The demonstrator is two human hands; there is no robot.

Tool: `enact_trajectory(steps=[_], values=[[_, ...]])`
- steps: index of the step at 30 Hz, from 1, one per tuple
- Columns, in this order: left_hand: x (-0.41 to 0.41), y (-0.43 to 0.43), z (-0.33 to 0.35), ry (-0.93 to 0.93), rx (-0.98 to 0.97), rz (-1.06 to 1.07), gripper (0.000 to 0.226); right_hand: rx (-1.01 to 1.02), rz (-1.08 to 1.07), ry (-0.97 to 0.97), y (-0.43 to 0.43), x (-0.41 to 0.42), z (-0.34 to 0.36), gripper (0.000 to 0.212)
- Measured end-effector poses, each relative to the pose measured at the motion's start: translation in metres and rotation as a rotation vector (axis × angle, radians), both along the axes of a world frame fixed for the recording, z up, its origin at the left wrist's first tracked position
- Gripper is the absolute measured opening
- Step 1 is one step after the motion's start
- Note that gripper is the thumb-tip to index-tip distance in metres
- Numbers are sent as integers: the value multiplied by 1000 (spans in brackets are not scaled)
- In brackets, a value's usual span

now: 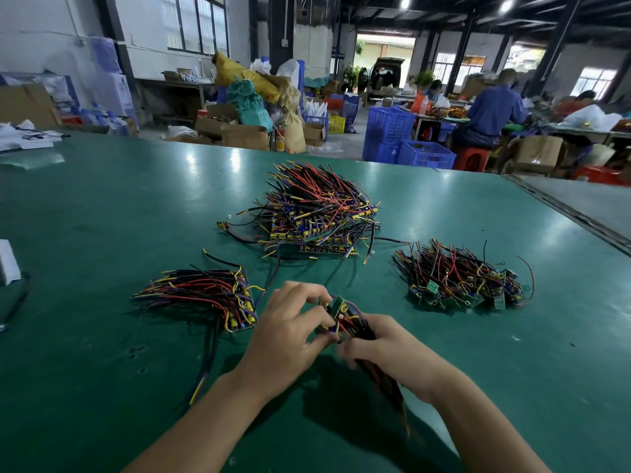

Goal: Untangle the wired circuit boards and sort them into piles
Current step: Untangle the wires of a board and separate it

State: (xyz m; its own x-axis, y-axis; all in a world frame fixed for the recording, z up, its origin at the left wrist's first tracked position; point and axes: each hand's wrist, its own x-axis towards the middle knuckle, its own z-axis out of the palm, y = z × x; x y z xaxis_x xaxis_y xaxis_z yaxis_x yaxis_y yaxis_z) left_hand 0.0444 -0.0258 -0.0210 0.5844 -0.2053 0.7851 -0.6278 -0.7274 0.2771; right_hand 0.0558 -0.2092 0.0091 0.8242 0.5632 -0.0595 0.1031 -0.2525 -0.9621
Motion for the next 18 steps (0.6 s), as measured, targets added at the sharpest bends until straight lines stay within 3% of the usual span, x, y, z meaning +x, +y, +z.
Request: enact_trajectory(steps=[5, 9, 13, 18], values=[[-2, -10, 1, 57, 274, -13, 62, -178, 2, -24, 3, 0, -6, 14], [-1, -11, -4, 224, 389, -85, 57, -147, 48, 99, 1, -3, -6, 17], [-2, -6, -9, 394, 132, -129, 35, 92, 106, 354, -7, -1, 0, 19], [-2, -13, -2, 423, -226, -84, 22, 342, 107, 623, -18, 11, 8, 59]])
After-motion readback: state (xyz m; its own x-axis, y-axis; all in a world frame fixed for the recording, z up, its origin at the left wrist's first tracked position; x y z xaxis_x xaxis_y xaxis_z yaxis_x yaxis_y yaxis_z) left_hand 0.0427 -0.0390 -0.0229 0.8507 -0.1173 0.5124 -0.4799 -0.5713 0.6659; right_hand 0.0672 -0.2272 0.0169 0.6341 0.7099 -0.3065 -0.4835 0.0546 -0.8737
